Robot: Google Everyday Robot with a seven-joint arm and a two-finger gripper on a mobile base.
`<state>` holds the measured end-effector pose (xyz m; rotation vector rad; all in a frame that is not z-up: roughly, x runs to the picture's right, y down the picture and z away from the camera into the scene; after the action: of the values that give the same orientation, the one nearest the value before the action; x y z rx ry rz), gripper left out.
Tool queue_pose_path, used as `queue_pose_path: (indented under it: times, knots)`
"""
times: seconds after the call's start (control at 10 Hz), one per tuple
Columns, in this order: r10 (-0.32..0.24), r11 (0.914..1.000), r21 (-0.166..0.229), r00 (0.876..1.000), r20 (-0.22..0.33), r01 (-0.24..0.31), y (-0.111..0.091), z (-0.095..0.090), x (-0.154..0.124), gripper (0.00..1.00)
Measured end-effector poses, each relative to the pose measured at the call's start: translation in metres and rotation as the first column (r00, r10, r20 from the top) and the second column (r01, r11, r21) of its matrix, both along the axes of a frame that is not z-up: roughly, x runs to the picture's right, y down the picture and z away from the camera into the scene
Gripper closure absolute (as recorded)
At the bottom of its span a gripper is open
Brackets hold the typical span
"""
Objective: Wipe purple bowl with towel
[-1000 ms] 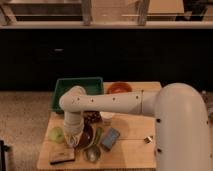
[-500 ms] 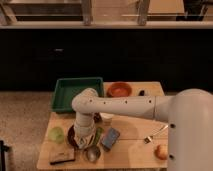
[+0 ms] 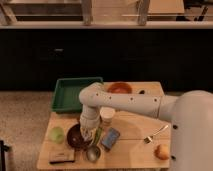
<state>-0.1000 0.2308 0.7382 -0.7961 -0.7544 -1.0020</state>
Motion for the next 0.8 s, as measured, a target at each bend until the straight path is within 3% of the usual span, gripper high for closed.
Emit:
queue_pose_path:
  times: [0.4,0.8]
  knots:
    - [-0.040,0.9989,0.025,0.999,0.034,0.039,-0.020,0.000,-0.035,1.00]
    - [-0.131,0.9907,0.050,0.985,0.115,0.126,-0.010,-0.019,-0.076,1.00]
